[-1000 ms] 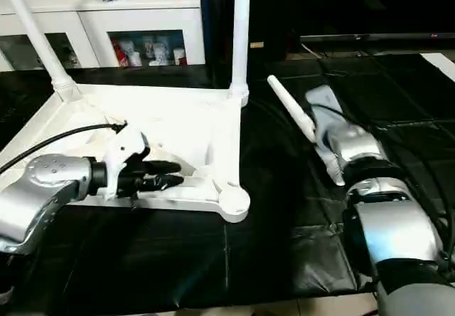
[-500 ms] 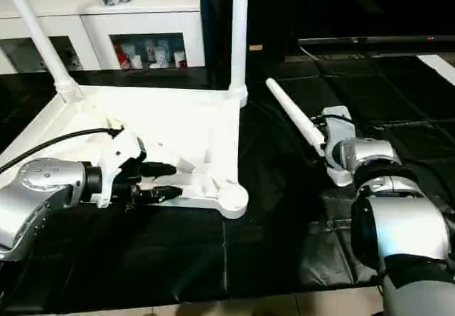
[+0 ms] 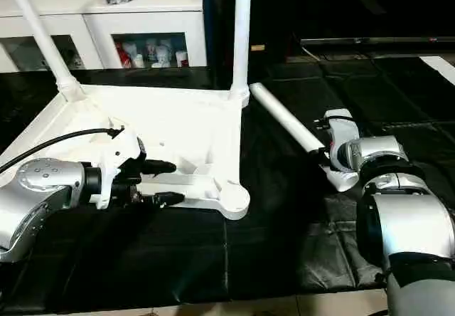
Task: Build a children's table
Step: Pick table leg
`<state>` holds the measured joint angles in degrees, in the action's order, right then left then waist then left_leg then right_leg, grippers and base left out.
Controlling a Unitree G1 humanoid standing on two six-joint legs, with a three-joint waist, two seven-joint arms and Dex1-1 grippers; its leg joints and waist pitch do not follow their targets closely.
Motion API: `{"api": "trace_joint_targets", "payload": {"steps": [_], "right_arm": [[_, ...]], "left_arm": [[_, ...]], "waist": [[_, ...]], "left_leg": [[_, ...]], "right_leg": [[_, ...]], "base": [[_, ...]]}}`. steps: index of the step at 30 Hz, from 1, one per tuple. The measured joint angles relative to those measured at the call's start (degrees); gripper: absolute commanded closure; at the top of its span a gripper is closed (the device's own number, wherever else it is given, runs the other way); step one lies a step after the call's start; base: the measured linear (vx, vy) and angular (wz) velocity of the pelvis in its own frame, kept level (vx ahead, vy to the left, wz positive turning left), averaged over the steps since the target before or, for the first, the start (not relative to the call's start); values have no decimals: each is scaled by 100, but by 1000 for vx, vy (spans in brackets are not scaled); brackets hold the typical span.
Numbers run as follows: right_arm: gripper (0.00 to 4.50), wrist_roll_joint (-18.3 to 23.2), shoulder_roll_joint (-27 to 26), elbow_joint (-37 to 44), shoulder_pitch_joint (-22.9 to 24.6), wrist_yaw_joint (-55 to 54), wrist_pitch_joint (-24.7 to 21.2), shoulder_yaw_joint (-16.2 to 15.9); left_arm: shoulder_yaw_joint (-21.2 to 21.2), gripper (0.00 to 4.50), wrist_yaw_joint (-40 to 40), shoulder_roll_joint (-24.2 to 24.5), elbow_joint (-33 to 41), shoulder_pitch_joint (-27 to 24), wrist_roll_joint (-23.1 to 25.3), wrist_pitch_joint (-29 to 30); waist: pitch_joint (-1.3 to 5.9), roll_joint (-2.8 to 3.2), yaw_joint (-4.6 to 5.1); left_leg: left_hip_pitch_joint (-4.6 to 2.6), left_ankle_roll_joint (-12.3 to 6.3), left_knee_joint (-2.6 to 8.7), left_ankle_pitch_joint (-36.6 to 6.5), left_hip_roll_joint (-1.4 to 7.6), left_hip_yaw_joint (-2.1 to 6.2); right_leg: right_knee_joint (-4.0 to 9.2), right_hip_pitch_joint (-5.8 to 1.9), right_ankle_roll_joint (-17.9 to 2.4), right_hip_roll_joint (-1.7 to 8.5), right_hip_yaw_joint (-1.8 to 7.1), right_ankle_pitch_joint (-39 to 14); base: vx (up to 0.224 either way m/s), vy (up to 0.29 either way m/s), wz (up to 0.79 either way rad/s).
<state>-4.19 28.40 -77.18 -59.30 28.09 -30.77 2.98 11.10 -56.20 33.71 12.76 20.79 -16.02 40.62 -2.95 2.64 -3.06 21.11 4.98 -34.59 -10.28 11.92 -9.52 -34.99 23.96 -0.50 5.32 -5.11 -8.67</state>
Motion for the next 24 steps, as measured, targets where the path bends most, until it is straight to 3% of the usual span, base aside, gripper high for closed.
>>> {"api": "trace_joint_targets", "payload": {"steps": [5, 10, 19, 24], "right_arm": [[260, 6, -8, 0, 1, -1, -9, 32], [263, 156, -17, 0, 29, -26, -38, 290], [264, 941, 51, 0, 168, -304, -5, 1215], [264, 1798, -53, 485, 526, -51, 722, 2092]], "left_arm": [[8, 0, -22, -1, 0, 0, -31, 59], [67, 0, -106, -1, 61, -45, -184, 158], [-33, 0, 81, -312, 84, -99, -395, 140], [-401, 0, 690, -823, -266, -56, -443, 83]], "waist": [[-8, -16, 0], [-9, -36, 3], [-11, -42, 6], [-16, -35, 1]], "left_leg": [[0, 0, 0, 0, 0, 0], [0, 0, -3, 0, 0, 0], [4, 0, -6, 0, 0, -1], [13, 0, -6, 0, 1, -2]], "right_leg": [[-1, 0, 1, 0, 0, 0], [0, 0, 1, 0, 0, 0], [-1, 4, 1, 0, 0, 0], [0, 12, 1, 0, -3, 0]], "base": [[0, 0, 0], [0, 0, 0], [0, 0, 0], [0, 0, 0]]}}
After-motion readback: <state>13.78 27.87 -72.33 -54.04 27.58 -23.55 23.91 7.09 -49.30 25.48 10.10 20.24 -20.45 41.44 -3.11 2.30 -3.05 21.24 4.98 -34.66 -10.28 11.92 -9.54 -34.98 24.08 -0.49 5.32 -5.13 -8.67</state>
